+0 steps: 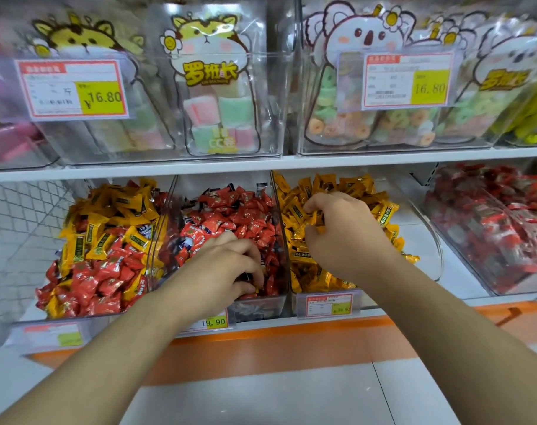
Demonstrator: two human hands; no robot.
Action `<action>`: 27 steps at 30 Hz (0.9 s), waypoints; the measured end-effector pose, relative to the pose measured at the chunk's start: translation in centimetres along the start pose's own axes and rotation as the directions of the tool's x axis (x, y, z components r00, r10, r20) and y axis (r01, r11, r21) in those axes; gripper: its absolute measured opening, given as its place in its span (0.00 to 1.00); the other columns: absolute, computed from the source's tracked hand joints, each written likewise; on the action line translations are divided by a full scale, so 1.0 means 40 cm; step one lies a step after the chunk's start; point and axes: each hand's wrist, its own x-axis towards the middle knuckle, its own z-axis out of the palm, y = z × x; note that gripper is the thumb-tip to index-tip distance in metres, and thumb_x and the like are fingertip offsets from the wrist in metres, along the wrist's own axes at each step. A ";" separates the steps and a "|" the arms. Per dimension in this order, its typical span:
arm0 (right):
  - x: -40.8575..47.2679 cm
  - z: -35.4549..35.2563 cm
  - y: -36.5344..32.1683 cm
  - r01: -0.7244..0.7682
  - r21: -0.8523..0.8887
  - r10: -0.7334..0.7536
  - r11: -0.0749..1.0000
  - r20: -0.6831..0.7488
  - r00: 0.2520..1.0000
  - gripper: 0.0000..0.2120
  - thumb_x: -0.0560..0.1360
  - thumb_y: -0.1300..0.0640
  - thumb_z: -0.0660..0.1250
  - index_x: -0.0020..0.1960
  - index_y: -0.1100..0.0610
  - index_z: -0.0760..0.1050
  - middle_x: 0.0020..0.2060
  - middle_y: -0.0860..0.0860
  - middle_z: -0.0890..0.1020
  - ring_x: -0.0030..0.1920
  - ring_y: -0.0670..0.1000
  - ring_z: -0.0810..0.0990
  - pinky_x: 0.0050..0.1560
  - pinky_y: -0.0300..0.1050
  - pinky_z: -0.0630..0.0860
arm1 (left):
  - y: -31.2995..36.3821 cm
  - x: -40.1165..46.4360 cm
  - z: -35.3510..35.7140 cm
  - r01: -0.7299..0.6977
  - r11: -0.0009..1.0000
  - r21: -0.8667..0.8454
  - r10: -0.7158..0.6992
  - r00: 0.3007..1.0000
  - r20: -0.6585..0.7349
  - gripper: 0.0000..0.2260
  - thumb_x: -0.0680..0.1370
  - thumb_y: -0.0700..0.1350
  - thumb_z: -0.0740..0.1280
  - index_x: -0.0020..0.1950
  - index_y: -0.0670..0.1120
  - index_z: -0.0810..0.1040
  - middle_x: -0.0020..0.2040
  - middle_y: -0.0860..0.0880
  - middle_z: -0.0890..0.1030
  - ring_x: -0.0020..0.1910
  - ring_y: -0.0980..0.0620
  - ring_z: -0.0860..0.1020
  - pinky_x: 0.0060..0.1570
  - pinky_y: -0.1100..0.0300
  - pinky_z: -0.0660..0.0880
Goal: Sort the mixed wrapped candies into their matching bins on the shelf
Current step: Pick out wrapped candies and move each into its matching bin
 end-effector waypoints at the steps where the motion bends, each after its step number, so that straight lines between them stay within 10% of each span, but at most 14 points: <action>1: -0.001 0.000 -0.002 0.003 -0.001 -0.003 1.000 0.004 1.000 0.18 0.79 0.56 0.68 0.69 0.53 0.75 0.65 0.50 0.76 0.61 0.53 0.76 0.53 0.45 0.76 | 0.001 0.001 -0.001 -0.013 1.000 0.008 0.013 1.000 -0.005 0.03 0.77 0.54 0.74 0.50 0.61 0.84 0.57 0.67 0.72 0.59 0.58 0.66 0.66 0.55 0.66; 9: -0.005 0.006 -0.011 0.031 0.007 -0.031 1.000 0.015 0.999 0.18 0.80 0.56 0.68 0.69 0.53 0.75 0.66 0.50 0.76 0.66 0.54 0.75 0.57 0.46 0.76 | 0.001 0.000 -0.004 -0.024 0.999 -0.048 0.017 0.992 -0.127 0.04 0.81 0.49 0.70 0.49 0.59 0.81 0.55 0.65 0.75 0.59 0.58 0.68 0.64 0.53 0.69; 14: -0.002 0.014 -0.023 0.137 0.015 -0.138 0.990 0.033 0.990 0.20 0.80 0.58 0.68 0.71 0.53 0.74 0.67 0.49 0.76 0.69 0.52 0.72 0.64 0.45 0.73 | 0.020 -0.021 -0.073 0.138 0.931 -0.339 -0.260 0.901 -0.348 0.05 0.83 0.48 0.66 0.50 0.58 0.76 0.44 0.58 0.81 0.40 0.64 0.77 0.35 0.68 0.72; 17: -0.013 0.025 -0.048 0.261 0.051 -0.265 0.964 0.085 0.961 0.22 0.79 0.55 0.70 0.72 0.51 0.74 0.67 0.47 0.77 0.72 0.49 0.69 0.70 0.44 0.68 | 0.028 -0.024 -0.094 0.161 0.881 -0.444 -0.378 0.804 -0.459 0.03 0.83 0.49 0.67 0.51 0.58 0.77 0.46 0.60 0.81 0.46 0.62 0.79 0.43 0.67 0.76; 27: -0.036 0.014 -0.080 0.176 0.182 -0.182 0.967 0.016 0.983 0.08 0.80 0.54 0.71 0.58 0.47 0.78 0.48 0.40 0.82 0.41 0.42 0.80 0.38 0.34 0.76 | 0.080 -0.035 -0.107 0.109 0.752 -0.650 -0.464 0.788 -0.404 0.03 0.81 0.47 0.70 0.51 0.56 0.80 0.46 0.56 0.84 0.49 0.60 0.81 0.49 0.64 0.78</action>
